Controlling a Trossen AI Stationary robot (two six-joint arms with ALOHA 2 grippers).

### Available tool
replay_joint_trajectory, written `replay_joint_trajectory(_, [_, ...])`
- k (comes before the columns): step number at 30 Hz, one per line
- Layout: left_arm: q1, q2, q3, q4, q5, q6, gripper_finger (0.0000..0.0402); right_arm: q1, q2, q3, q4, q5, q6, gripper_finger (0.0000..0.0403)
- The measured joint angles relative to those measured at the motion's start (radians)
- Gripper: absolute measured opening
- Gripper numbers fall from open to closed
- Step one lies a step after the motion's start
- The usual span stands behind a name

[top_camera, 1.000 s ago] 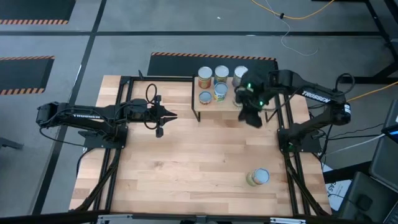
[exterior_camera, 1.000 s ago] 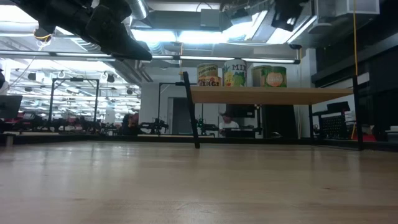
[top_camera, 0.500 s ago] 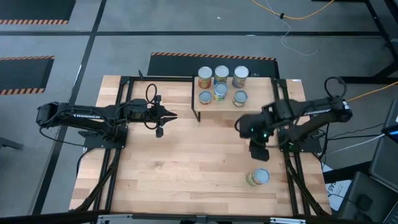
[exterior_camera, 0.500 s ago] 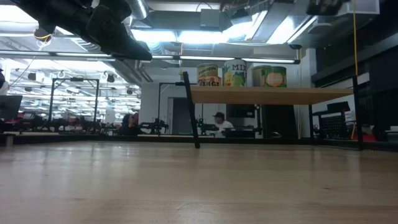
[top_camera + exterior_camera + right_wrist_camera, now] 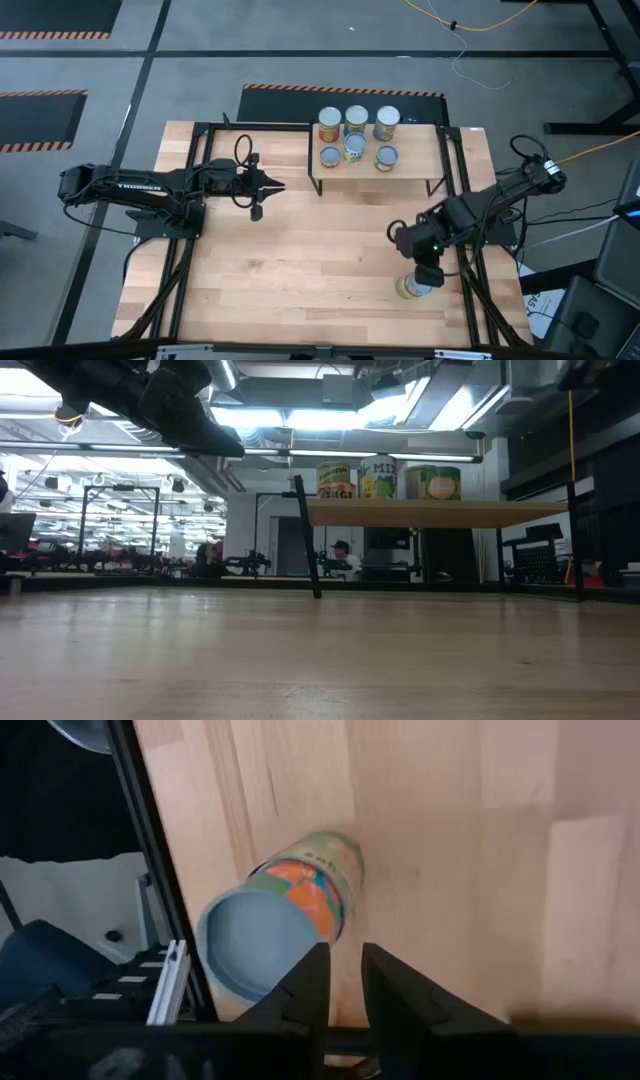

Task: Pick and place cans onto a shelf
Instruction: Move the green and orange canned oranges to the top right side of the table

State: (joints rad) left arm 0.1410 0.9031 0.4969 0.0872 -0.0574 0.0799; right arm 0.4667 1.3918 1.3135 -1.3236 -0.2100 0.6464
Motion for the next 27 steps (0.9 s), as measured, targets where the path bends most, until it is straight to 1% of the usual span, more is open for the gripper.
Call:
replay_joint_trajectory(7, [0.0, 0.0, 0.0, 0.0, 0.0, 0.0, 0.0044, 0.067, 0.0, -0.046, 0.03, 0.0, 0.125, 0.0067])
replay_joint_trajectory(14, [0.0, 0.0, 0.0, 0.0, 0.0, 0.0, 0.0044, 0.09, 0.0, -0.088, 0.053, 0.0, 0.184, 0.0067])
replay_joint_trajectory(27, [0.0, 0.0, 0.0, 0.0, 0.0, 0.0, 0.0044, 0.091, 0.0, -0.109, 0.108, 0.008, 0.187, 0.0067])
